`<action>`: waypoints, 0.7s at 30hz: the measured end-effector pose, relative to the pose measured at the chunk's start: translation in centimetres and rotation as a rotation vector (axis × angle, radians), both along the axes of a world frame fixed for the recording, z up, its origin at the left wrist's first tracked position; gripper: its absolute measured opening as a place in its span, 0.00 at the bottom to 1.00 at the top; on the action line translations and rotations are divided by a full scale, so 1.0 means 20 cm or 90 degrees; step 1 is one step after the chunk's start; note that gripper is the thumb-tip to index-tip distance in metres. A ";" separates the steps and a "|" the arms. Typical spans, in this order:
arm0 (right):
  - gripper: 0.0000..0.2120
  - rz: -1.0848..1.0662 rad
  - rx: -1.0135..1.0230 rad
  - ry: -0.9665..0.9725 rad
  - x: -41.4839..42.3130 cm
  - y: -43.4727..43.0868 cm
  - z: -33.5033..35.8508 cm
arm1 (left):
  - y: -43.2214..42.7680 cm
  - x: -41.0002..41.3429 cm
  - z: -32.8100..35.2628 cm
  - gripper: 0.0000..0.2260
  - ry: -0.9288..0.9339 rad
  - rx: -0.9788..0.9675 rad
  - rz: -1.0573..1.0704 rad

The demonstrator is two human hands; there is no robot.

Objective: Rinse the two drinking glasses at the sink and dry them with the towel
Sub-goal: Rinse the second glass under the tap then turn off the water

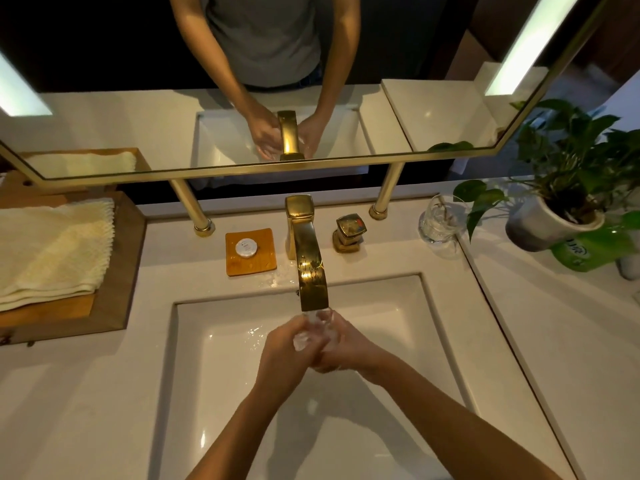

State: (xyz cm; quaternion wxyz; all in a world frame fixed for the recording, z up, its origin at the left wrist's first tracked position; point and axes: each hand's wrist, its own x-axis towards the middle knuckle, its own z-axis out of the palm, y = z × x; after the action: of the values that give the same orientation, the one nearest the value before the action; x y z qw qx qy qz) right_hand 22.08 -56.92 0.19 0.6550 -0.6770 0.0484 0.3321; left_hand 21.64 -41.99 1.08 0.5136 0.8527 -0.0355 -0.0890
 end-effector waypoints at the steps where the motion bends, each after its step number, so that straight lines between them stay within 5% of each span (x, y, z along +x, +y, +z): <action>1: 0.31 -0.045 0.042 0.052 -0.01 0.02 0.00 | -0.01 -0.01 0.00 0.18 -0.006 -0.023 0.061; 4: 0.35 -0.141 0.242 0.178 -0.04 0.04 -0.02 | -0.03 -0.03 -0.01 0.34 0.135 -0.148 0.079; 6: 0.34 -0.147 0.424 0.261 -0.05 0.02 -0.03 | 0.00 -0.03 -0.01 0.30 0.262 -0.242 0.023; 8: 0.27 -0.107 0.509 0.315 -0.04 -0.01 0.00 | 0.05 -0.03 -0.02 0.24 0.249 -0.213 -0.031; 11: 0.26 -0.014 0.219 0.258 0.00 -0.03 0.04 | 0.06 -0.04 -0.04 0.29 0.133 -0.123 -0.040; 15: 0.35 0.117 -0.153 0.104 0.08 0.01 0.07 | 0.01 -0.10 -0.08 0.35 0.025 -0.029 -0.001; 21: 0.16 0.260 -0.480 -0.138 0.17 0.04 0.05 | -0.02 -0.11 -0.11 0.37 -0.034 0.042 0.028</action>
State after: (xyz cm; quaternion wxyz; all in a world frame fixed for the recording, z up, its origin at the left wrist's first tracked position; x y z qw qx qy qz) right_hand 25.53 -56.19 1.15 0.2844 -0.8954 -0.0374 0.3406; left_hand 19.40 -42.40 -1.09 0.4858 0.8718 -0.0279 -0.0559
